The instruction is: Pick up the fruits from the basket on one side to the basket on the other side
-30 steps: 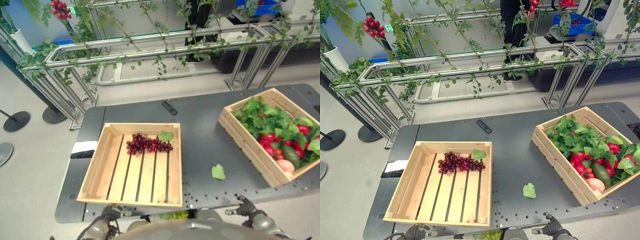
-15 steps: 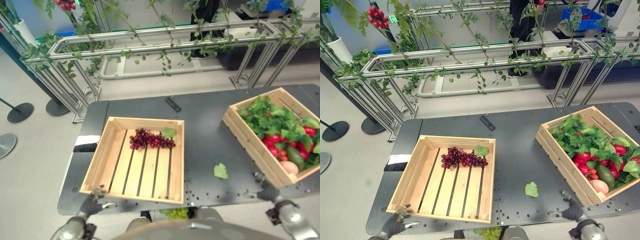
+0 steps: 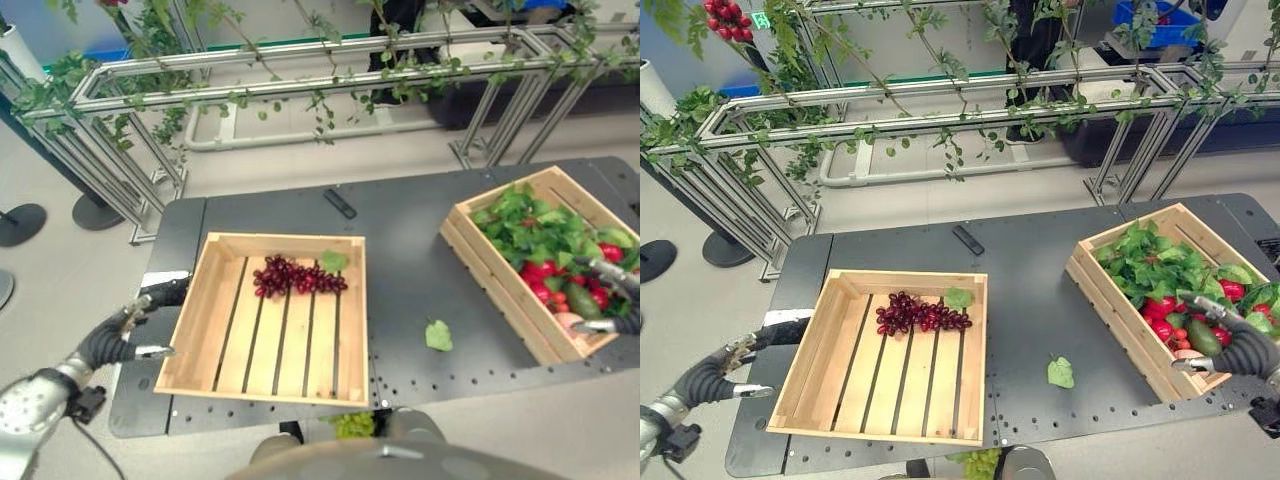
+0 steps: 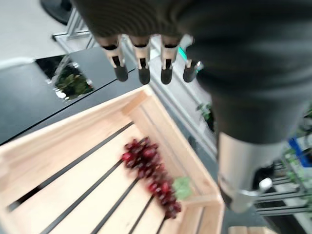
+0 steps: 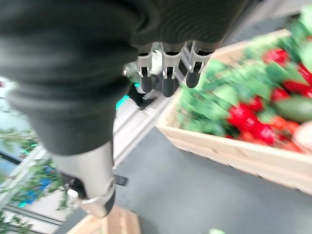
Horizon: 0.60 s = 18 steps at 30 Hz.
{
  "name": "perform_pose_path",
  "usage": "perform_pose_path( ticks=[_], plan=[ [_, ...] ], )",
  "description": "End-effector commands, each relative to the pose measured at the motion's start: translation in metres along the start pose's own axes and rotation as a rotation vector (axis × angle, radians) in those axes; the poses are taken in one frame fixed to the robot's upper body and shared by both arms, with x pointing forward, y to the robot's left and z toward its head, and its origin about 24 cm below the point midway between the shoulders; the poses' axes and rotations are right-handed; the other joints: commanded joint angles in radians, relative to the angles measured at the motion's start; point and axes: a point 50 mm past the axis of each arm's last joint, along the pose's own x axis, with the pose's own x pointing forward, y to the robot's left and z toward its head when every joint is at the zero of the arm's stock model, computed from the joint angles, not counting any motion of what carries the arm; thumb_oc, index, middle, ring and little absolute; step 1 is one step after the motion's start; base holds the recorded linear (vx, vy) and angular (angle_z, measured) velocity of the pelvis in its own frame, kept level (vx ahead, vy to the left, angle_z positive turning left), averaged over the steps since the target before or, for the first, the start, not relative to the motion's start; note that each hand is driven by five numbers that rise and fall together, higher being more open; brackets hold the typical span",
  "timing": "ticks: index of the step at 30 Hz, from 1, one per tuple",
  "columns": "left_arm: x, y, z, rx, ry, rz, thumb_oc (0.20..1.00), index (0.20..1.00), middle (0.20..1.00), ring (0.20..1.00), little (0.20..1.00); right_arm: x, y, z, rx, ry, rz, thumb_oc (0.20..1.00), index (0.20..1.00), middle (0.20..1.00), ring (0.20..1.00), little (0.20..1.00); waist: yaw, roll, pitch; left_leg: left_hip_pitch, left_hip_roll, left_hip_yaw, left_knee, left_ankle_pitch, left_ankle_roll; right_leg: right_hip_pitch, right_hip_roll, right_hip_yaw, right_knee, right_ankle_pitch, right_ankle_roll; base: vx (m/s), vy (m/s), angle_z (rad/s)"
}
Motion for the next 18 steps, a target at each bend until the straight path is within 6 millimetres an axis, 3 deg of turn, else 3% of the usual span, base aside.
perform_pose_path(
  ticks=[1,9,11,18],
  plan=[
    [0.000,0.033,0.035,0.050,-0.149,0.114,1.000,1.000,1.000,1.000,1.000,0.009,-0.019,0.025,0.037,-0.157,-0.081,1.000,1.000,1.000,1.000,1.000,0.000,-0.053,0.001,0.031,-0.070,0.023,0.016,-0.037,0.004,0.115,0.005,0.019,-0.140,0.098,0.121,0.00,0.000,0.00],
    [0.014,0.045,0.064,0.047,-0.293,0.238,1.000,1.000,1.000,1.000,1.000,0.027,-0.027,0.040,0.042,-0.236,-0.146,1.000,1.000,1.000,1.000,1.000,0.005,-0.053,0.023,0.020,-0.070,0.020,0.021,-0.040,0.008,0.095,0.002,0.025,-0.125,0.097,0.121,0.00,0.000,0.00],
    [0.026,0.048,0.077,0.057,-0.349,0.276,1.000,1.000,1.000,1.000,1.000,0.039,-0.025,0.053,0.036,-0.291,-0.155,1.000,1.000,1.000,1.000,1.000,0.005,-0.050,0.054,-0.008,-0.070,0.017,0.039,-0.042,0.011,0.060,-0.006,0.027,-0.095,0.095,0.120,-0.07,0.024,-0.01],
    [0.042,0.061,0.109,0.138,-0.439,0.354,1.000,1.000,1.000,1.000,1.000,0.053,-0.019,0.078,0.051,-0.414,-0.168,1.000,1.000,1.000,1.000,1.000,0.000,-0.044,0.114,-0.094,-0.066,0.014,0.073,-0.035,0.013,-0.036,-0.016,0.036,-0.043,0.097,0.121,-0.08,0.023,0.02]
  ],
)
